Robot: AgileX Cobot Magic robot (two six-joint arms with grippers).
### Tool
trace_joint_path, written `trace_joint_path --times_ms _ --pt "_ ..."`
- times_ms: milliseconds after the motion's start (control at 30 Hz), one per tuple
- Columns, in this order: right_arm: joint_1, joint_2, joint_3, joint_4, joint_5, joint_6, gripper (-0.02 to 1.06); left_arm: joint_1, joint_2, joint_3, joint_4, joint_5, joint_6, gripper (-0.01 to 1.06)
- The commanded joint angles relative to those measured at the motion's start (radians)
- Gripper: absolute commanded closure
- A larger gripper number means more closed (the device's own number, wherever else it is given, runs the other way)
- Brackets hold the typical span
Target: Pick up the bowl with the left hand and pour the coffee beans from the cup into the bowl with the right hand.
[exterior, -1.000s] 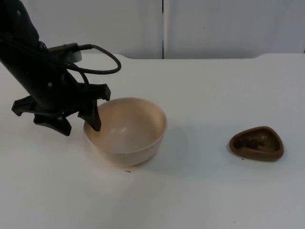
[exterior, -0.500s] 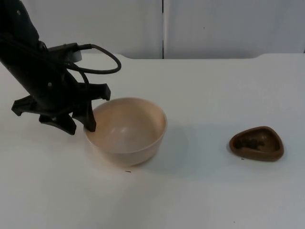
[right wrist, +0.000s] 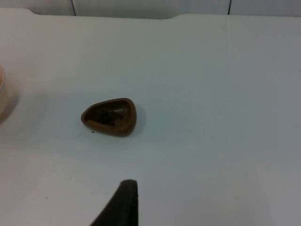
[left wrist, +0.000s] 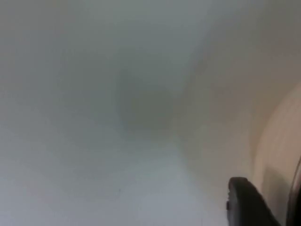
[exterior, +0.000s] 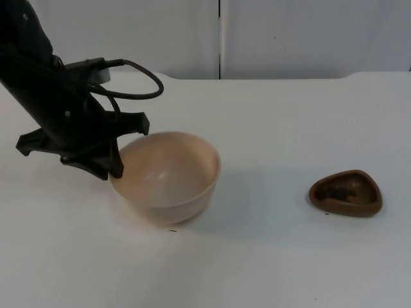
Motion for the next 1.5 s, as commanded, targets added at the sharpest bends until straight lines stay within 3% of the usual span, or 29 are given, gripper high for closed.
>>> trace_joint_path --times_ms 0,67,1100,1467 --pt "-0.008 -0.004 0.001 -0.005 -0.006 0.0 -0.01 -0.004 -0.001 -0.005 -0.011 0.002 -0.005 0.95" --pt "-0.008 -0.004 0.001 -0.005 -0.006 0.0 -0.01 -0.004 -0.001 -0.005 -0.011 0.002 -0.005 1.05" --pt "-0.008 -0.004 0.001 -0.005 -0.006 0.0 -0.01 -0.011 -0.185 -0.005 -0.057 0.132 -0.016 1.05" --pt "-0.008 -0.004 0.001 -0.005 -0.006 0.0 -0.01 -0.177 -0.179 -0.005 -0.012 0.103 -0.111 1.05"
